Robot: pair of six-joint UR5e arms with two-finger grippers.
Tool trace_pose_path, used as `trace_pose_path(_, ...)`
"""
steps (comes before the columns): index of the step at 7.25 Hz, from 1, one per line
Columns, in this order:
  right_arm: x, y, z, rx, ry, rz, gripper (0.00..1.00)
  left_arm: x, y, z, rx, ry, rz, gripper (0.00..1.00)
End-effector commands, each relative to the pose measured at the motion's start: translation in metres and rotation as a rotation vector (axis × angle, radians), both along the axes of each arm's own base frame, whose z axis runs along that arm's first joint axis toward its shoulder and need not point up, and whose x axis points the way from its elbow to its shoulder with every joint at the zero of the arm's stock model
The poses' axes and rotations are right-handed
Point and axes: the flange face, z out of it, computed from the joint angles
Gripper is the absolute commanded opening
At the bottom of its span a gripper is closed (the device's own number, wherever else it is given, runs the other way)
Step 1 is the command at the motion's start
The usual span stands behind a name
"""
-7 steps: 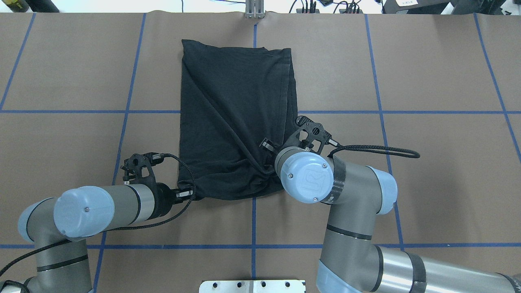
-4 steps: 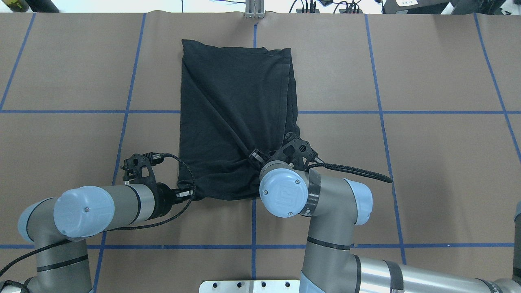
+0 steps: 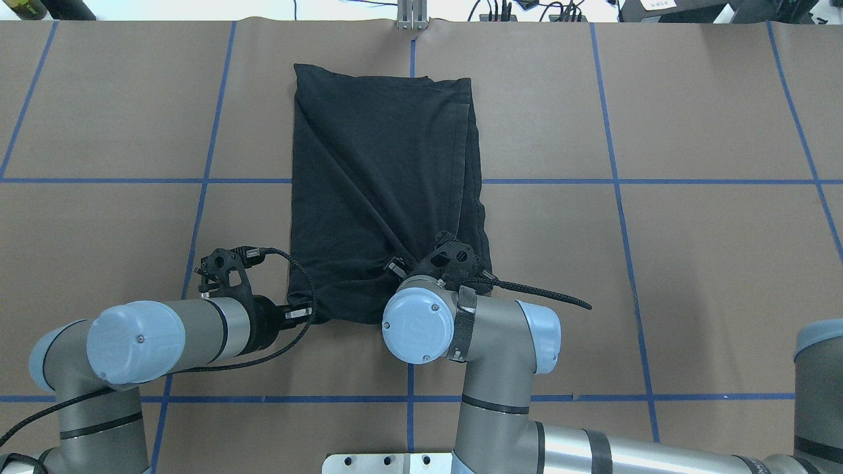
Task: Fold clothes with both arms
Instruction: 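Grasp the near corners with the left and right grippers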
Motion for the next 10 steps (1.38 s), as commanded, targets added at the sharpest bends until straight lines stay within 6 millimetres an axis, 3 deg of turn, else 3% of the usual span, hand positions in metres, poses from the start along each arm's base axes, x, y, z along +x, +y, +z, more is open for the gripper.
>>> trace_pose_path(1,-0.009,0.007,0.004,-0.010,0.006,0.000,0.97,0.000,0.000,0.000,0.000,0.000,0.000,0.00)
trace_pose_path(2,-0.016,0.005,0.003,-0.018,0.009,0.020,0.92,0.000,0.000,0.000,0.000,0.000,0.000,0.00)
trace_pose_path(3,-0.023,0.002,-0.007,-0.022,-0.004,0.048,0.68,0.000,0.000,0.000,0.001,0.000,0.001,0.00)
trace_pose_path(4,-0.023,0.002,-0.014,-0.034,-0.024,0.065,0.01,0.000,0.000,0.000,0.000,0.000,0.000,0.00)
trace_pose_path(7,-0.012,-0.004,-0.028,0.027,-0.017,0.014,0.00,0.000,0.000,0.000,0.000,0.000,0.000,0.00)
trace_pose_path(10,0.001,-0.015,-0.028,0.042,-0.013,0.017,0.00,0.000,0.000,-0.001,0.002,0.001,0.001,0.00)
